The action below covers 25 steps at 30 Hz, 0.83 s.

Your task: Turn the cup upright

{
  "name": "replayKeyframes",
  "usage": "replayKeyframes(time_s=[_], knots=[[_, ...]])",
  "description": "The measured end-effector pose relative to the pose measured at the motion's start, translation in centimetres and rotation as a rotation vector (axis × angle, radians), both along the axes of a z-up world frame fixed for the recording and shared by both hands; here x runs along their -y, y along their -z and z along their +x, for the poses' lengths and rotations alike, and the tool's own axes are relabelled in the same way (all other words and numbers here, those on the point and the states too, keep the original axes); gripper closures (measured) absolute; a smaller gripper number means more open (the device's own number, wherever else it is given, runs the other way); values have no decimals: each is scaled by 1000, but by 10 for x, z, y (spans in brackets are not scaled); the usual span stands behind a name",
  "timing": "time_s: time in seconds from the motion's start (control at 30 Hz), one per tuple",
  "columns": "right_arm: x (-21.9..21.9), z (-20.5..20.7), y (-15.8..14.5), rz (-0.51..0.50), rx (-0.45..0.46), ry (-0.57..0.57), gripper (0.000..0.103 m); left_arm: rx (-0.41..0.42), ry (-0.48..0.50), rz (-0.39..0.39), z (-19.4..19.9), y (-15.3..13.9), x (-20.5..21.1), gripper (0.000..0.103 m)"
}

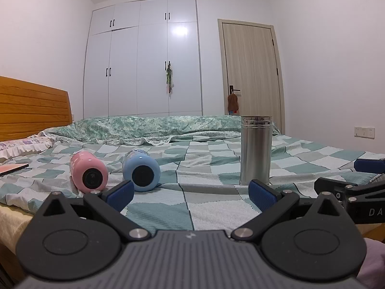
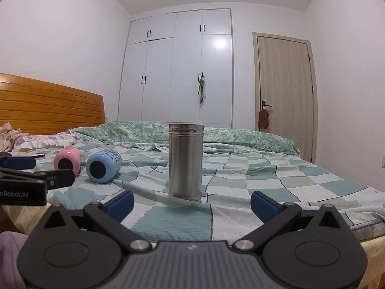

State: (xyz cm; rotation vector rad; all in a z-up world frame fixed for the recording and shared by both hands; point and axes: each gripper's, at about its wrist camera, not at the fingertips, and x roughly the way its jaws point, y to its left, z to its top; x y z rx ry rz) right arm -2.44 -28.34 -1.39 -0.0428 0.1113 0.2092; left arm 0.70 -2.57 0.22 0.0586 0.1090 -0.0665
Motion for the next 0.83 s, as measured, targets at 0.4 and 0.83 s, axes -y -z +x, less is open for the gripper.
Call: replayKeyframes(time_s=[0.4, 0.83], knots=[[-1, 0, 0, -3, 0, -1, 0, 8, 2, -2, -2, 0, 0, 0], [-2, 0, 0, -3, 2, -2, 0, 8, 14, -9, -3, 0, -3, 0]])
